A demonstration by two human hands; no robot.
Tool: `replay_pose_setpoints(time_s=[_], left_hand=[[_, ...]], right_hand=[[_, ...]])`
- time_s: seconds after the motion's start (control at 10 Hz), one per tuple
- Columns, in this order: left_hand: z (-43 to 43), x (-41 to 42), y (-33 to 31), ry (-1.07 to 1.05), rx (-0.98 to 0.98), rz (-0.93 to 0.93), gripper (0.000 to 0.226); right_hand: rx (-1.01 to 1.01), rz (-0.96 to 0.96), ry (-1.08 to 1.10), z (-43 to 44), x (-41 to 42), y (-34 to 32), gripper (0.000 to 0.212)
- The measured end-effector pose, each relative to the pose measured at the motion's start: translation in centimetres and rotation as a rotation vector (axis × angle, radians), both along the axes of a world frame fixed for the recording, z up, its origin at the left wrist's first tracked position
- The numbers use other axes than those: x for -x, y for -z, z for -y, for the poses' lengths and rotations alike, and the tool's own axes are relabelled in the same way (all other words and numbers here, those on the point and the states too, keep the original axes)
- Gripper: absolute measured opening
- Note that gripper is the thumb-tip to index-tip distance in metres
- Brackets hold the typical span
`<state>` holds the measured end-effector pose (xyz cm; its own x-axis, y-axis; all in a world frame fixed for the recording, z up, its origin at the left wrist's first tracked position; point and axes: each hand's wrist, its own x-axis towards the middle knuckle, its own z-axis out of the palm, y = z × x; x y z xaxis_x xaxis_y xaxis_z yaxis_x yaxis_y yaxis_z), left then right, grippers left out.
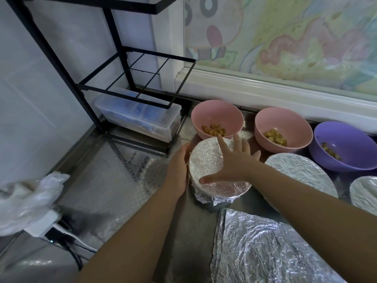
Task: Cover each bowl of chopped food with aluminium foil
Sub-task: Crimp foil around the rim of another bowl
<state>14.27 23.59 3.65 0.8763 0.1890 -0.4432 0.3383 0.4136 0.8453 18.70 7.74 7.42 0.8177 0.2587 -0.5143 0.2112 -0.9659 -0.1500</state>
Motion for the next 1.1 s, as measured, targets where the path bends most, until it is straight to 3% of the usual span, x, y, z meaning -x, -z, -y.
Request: replay_pose_setpoints(time_s=[0.1,0.2,0.3,0.4,0.7,0.8,0.9,1.0,1.1], left_hand=[[-0.6,1.9,1.5,-0.068,-0.232,-0.094,0.024],[-0.6,4.0,3.3,0.023,-0.286,-0.249,0.027],[0.2,5.3,3.4,-0.014,-0.022,-0.363,0.025],[0.7,5.7,3.2,-0.020,0.202,-0.341,0.024],[0.8,6.9,3.7,-0.004,0.398,-0.275,0.016],[0.6,7.6,4.3,-0.018,0.366,-0.205,0.022],[0.4,8.5,5.1,0.059,0.150,-0.083,0.035],[0.1,8.9,5.5,0.162,-0.175,0.017,0.034],[-0.2,8.5,5.2,0.192,-0.309,0.080,0.025]], right_hand=[[-0.009,-0.034,-0.005,-0.8,-0.5,0.5,0.154],[0.002,-0.063,0.010,-1.4,-0.6,1.0,0.155],[0.023,-0.068,0.017,-1.6,-0.5,1.2,0.156],[0.024,-0.069,0.023,-1.7,-0.5,1.3,0.155],[0.015,-0.065,0.023,-1.6,-0.4,1.6,0.158],[0.013,-0.064,0.019,-1.6,-0.4,1.6,0.159],[0.007,-0.064,0.016,-1.6,-0.4,1.6,0.159],[0.005,-0.058,0.015,-1.5,-0.3,1.6,0.158],[0.006,-0.055,0.016,-1.6,-0.3,1.6,0.158]])
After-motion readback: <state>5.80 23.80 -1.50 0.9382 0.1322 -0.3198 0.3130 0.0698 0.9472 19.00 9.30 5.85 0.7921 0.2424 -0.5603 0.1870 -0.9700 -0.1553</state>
